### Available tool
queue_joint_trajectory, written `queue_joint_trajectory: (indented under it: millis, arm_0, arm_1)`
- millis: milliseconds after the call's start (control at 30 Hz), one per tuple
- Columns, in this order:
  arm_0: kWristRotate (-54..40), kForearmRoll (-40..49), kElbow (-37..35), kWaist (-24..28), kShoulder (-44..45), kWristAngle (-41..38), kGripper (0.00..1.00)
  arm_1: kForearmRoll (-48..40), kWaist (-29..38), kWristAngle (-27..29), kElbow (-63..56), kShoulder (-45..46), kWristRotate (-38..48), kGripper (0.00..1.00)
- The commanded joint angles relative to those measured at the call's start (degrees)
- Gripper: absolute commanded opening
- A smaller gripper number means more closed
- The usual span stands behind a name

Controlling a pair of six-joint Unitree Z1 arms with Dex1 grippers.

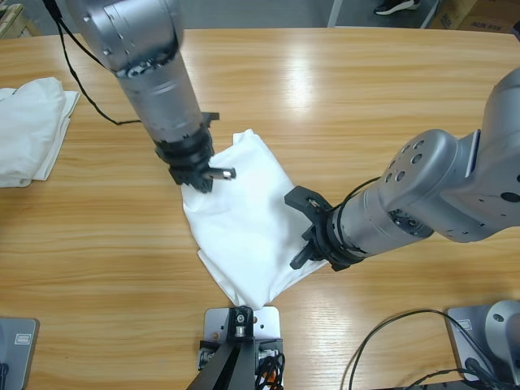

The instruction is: Fold clothes

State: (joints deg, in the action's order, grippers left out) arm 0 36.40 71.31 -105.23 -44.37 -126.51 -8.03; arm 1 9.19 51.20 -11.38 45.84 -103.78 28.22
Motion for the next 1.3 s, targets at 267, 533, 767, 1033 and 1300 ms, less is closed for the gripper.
queue_joint_trajectory:
  millis: [267,533,767,1033,1300]
  arm_0:
    - [-3.46,-7.46,12.84,7.00,-4.55,2.19,0.000]
    - [-2.62,-14.30,16.88,10.90,1.74,3.11,0.000]
    - [-3.35,-8.34,16.69,9.18,20.53,2.77,0.342]
    - [-1.63,-5.30,21.64,6.13,34.31,4.53,0.968]
    - [8.60,-5.30,27.83,7.98,38.02,3.43,0.968]
  arm_1:
    - [-1.49,-0.75,0.01,-5.84,-0.16,0.96,0.000]
    - [0.30,-0.75,1.08,-9.56,6.60,0.85,0.000]
    - [6.62,-0.75,0.66,-1.51,23.06,1.22,0.993]
    - [13.58,-21.69,-23.28,2.44,25.94,-4.35,1.000]
    - [13.93,-32.83,-28.50,2.07,9.66,-17.78,1.000]
